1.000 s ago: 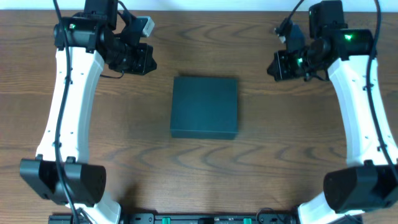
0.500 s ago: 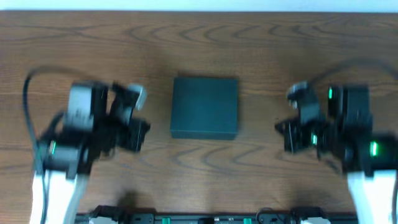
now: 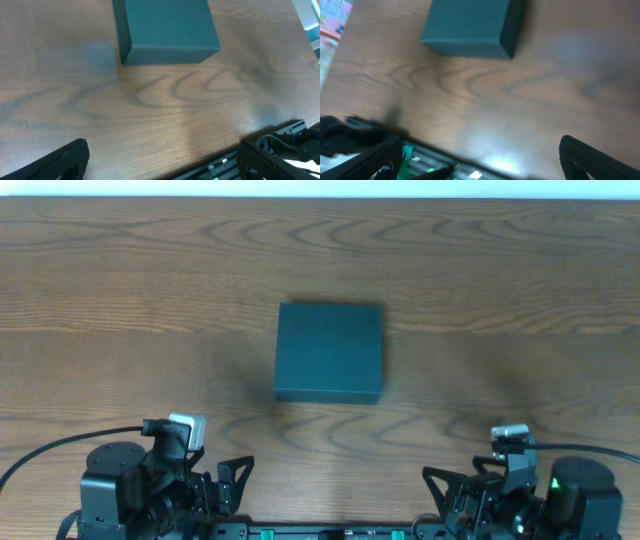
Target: Pack container
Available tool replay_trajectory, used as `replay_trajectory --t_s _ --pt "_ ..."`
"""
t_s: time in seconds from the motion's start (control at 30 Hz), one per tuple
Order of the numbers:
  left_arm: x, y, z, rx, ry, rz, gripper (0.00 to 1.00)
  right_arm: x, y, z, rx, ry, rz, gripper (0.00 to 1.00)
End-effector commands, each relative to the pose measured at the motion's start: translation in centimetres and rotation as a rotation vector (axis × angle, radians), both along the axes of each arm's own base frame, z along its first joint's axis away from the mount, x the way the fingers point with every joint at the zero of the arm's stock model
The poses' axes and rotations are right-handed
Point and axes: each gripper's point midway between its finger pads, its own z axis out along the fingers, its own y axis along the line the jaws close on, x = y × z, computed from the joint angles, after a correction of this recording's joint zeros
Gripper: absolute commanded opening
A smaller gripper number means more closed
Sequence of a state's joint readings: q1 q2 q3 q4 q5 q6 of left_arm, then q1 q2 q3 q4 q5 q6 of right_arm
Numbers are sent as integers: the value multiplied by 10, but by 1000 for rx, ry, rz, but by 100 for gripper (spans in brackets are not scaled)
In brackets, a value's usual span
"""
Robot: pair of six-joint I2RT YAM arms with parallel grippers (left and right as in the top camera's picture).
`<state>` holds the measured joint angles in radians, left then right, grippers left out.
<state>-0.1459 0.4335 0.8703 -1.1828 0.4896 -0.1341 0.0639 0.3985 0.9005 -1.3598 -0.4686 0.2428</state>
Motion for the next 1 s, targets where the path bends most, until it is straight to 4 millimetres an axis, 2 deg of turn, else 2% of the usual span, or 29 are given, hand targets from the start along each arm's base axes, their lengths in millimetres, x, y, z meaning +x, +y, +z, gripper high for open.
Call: replay_trajectory --t_s 0.0,0.5,0.63,0.8,0.97 --pt "-4 2 -5 -6 39 24 95 -7 4 -4 108 112 -88 99" --pt "-5 2 -6 -5 42 24 95 -8 4 -4 108 114 -88 99" --pt "5 26 -6 121 -47 106 95 -8 4 -4 108 114 -88 99" --pt "33 57 2 210 -243 274 95 -8 4 -4 108 114 -88 99" --pt "58 71 -15 360 -419 259 95 -8 4 -4 108 114 -88 99"
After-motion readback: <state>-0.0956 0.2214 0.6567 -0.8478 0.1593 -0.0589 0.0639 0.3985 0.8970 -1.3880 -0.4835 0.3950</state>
